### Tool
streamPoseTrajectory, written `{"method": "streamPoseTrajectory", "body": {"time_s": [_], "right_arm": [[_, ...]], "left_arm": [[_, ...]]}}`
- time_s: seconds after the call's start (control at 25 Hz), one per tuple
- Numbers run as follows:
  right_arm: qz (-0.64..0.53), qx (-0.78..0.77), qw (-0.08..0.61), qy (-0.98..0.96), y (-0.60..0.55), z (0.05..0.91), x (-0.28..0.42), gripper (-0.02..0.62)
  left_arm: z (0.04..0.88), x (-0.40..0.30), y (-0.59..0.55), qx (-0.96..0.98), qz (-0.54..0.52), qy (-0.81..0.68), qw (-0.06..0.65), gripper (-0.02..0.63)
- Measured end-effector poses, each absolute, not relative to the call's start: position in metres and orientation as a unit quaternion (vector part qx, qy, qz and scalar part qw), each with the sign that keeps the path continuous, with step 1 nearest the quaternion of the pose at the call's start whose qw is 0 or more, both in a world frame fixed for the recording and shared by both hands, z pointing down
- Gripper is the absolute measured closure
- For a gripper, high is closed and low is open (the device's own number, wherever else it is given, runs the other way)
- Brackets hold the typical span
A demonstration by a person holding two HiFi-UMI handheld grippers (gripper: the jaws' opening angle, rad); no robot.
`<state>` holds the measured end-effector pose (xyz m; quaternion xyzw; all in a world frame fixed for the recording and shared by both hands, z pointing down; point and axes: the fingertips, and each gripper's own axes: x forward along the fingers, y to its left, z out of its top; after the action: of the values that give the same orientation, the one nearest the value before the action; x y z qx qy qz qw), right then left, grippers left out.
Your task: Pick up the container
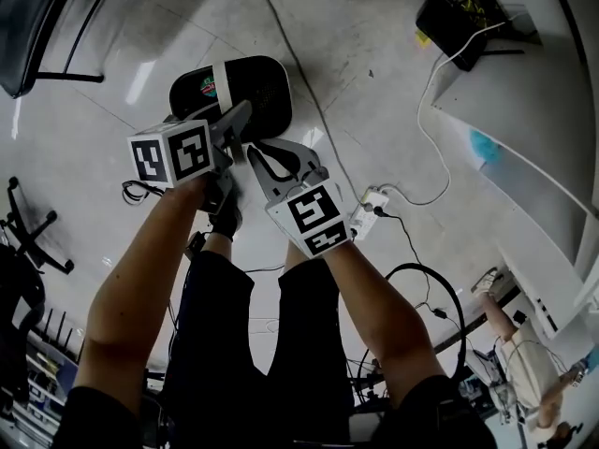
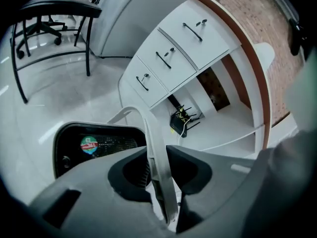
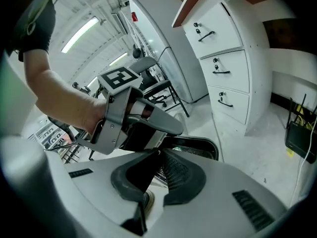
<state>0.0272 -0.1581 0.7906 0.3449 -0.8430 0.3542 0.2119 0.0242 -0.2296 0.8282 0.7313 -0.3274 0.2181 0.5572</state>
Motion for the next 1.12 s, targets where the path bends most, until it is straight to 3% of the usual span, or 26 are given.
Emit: {"method": "streamPoseTrajectory", "body": {"time_s": [0.28, 0.52, 1.12], "right_arm": [[0.357, 0.351, 0.226, -0.836, -0.157, 0.789, 0.035, 0.572], [0.353, 0.375, 0.224, -0.828, -0.163, 0.787, 0.048, 0.572], [0.345, 0.405, 0.210, -0.820, -0.165, 0.723, 0.055, 0.572]], "left_arm": [[0.841, -0.039, -0.226, 0.691, 0.325, -0.410, 0.499, 0.514], [0.844, -0.054, -0.234, 0.700, 0.282, -0.463, 0.465, 0.538], [0.795, -0.109, -0.191, 0.633, 0.334, -0.523, 0.464, 0.557]]}}
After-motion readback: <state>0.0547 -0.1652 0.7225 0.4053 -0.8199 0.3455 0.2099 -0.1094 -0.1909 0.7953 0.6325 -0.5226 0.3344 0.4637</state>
